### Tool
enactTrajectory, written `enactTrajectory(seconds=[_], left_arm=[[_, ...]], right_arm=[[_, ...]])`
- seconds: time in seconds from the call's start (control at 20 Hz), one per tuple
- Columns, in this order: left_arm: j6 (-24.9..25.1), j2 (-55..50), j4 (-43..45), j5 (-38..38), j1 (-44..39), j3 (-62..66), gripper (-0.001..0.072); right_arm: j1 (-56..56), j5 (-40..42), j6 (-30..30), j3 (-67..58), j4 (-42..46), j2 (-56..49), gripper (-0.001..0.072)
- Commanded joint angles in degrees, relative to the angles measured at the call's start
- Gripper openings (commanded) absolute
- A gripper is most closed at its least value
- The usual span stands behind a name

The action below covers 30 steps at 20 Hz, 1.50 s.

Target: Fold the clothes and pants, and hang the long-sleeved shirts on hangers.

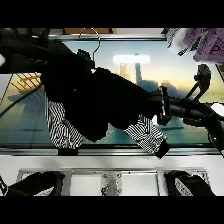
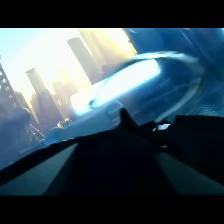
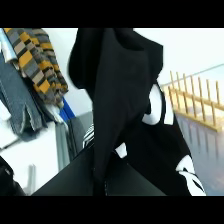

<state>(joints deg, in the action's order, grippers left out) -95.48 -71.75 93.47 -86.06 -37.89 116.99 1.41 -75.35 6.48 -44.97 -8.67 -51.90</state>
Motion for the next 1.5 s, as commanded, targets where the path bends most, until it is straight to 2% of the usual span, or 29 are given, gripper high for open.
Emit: enactTrajectory(seconds=[0.0,0.25,0.5,0.75,0.95,1.15,1.25,1.45], left_arm=[[0.1,2.3,0.0,-0.3,-0.1,-0.7,0.0476],[-1.0,8.8,-0.1,1.5,1.8,-9.4,0.0476],[-2.9,14.5,-0.6,10.1,2.9,-19.4,0.0475],[-3.0,17.4,-0.1,14.9,4.5,-21.7,0.0475],[-3.2,20.3,-0.1,13.4,12.9,-21.7,0.0475],[-5.1,20.7,-1.1,6.2,25.3,-22.7,0.0475],[-5.8,21.6,-6.4,8.0,30.8,-28.3,0.0475],[-5.9,25.3,-25.8,21.6,39.7,-43.2,0.0475]], right_arm=[[0.1,0.6,0.8,0.0,0.2,0.0,0.0009],[0.1,0.6,2.4,0.0,0.3,0.0,0.0009],[0.1,0.6,4.1,0.0,1.5,0.0,0.0009],[0.1,0.6,4.9,0.0,1.5,0.0,0.0009],[-0.2,0.8,5.8,-0.2,1.5,0.0,0.0009],[-1.0,1.0,5.8,-0.5,1.6,0.1,0.0009],[-1.0,1.0,5.8,-0.5,1.6,0.1,0.0009],[-1.0,1.0,5.8,-0.5,2.3,0.1,0.0009]])
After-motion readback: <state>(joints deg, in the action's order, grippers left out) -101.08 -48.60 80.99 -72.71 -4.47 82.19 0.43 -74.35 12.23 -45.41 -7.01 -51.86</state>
